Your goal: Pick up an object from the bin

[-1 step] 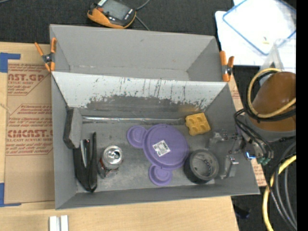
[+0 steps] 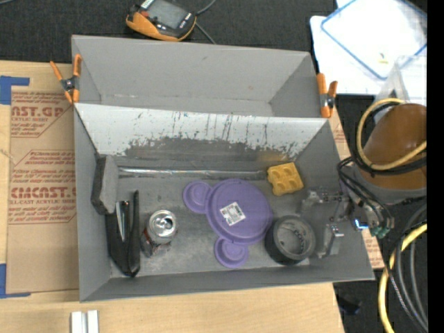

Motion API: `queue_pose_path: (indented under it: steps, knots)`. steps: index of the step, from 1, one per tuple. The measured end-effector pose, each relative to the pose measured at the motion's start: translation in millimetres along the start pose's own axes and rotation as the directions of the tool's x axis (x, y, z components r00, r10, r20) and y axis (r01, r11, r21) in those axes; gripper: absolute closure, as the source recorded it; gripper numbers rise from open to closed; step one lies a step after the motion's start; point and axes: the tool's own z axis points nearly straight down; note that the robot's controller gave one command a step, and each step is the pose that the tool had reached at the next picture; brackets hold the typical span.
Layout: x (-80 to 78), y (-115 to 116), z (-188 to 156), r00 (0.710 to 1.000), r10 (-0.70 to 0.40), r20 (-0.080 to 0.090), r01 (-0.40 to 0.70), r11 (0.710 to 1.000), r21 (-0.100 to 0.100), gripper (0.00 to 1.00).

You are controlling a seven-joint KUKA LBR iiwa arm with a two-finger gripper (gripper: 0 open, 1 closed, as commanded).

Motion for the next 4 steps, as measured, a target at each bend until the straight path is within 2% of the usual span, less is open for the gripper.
queue_pose_path:
  steps: [1,2,3,4]
  knots:
    - [-1.3,28.5,57.4,0.999,0.045,0.001,-0.045,0.999,-0.001,0.0]
    - [-13.3,27.9,72.3,0.874,-0.486,0.016,0.486,0.874,0.014,0.0]
    - [-19.0,61.2,67.0,0.946,0.322,0.049,-0.322,0.947,-0.005,1.0]
    - [-19.0,61.0,67.1,0.946,0.321,0.049,-0.321,0.947,-0.005,1.0]
